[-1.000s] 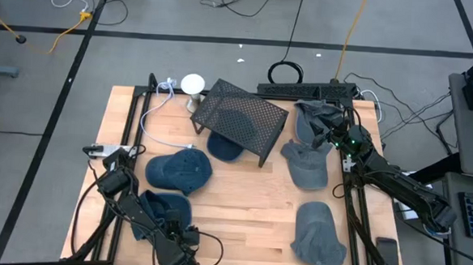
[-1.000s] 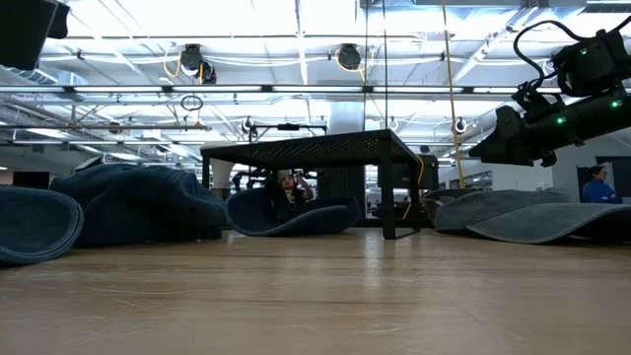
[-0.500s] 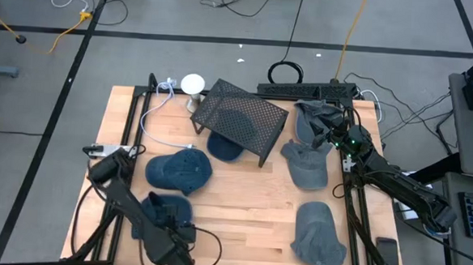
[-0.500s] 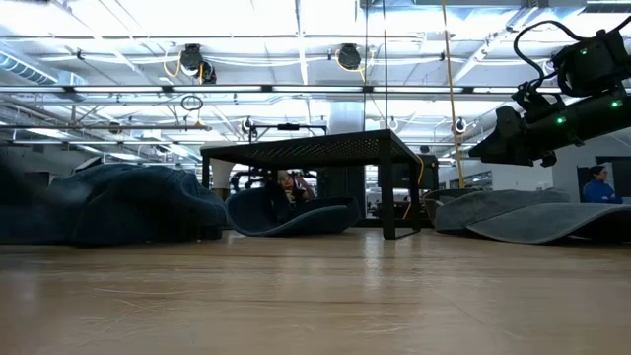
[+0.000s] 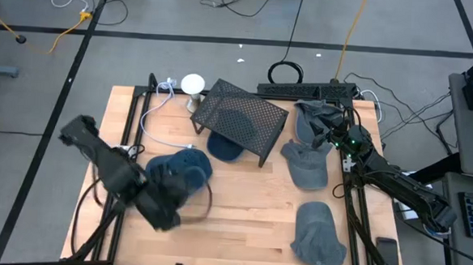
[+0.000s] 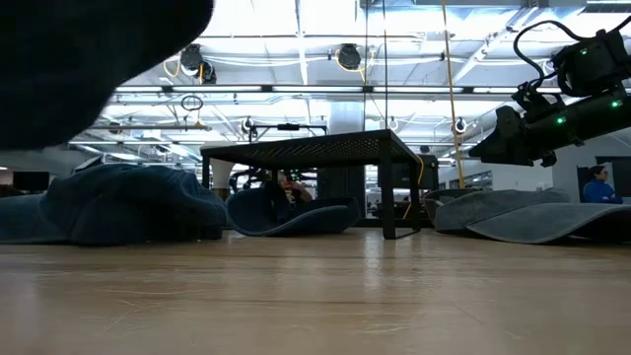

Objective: Pick & Place hat
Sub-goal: Put the bottom blue cap on the shelf

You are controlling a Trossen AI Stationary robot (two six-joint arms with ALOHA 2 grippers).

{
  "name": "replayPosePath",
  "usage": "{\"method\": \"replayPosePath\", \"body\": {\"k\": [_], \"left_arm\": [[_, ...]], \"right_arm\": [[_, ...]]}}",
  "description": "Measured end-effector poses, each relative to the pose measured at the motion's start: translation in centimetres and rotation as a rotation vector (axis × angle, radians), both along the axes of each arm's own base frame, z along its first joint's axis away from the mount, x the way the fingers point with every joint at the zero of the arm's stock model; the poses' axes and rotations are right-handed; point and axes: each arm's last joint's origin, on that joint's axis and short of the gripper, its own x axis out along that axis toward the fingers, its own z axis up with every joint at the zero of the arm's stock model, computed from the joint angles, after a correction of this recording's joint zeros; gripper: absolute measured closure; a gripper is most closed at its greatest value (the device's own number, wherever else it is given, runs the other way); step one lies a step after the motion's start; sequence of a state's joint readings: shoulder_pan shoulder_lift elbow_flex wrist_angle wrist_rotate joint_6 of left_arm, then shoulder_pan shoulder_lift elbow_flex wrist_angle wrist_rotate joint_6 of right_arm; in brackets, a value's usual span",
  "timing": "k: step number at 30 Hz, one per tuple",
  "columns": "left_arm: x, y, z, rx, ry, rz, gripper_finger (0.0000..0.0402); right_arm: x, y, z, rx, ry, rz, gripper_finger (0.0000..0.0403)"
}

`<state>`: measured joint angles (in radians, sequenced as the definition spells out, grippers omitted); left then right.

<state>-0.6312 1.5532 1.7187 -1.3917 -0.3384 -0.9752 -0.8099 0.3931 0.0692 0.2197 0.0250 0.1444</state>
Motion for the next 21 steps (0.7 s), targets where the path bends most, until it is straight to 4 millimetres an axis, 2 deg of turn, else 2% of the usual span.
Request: {"method": "replayPosePath", "body": {"k": [4,10,16,21], "left_arm": [[-1.7,2.9,3.4,0.013,-0.24,0.112,0.0393],[-3.9,5.8,7.4,0.082,-0.56,0.197,0.0393],[-5.5,7.4,10.3,0.186,-0.761,0.209,0.0393],[-6.4,8.1,12.3,0.273,-0.881,0.196,0.0393]], "right_arm": [[0.0,0.0,0.2,-0.012,-0.013,0.0,0.0181],[0.0,0.0,0.2,0.063,-0.094,-0.016,0.0181],[0.0,0.0,0.2,0.082,-0.119,-0.014,0.0181],[0.3,0.3,0.2,0.133,-0.153,0.118,0.0181]]}}
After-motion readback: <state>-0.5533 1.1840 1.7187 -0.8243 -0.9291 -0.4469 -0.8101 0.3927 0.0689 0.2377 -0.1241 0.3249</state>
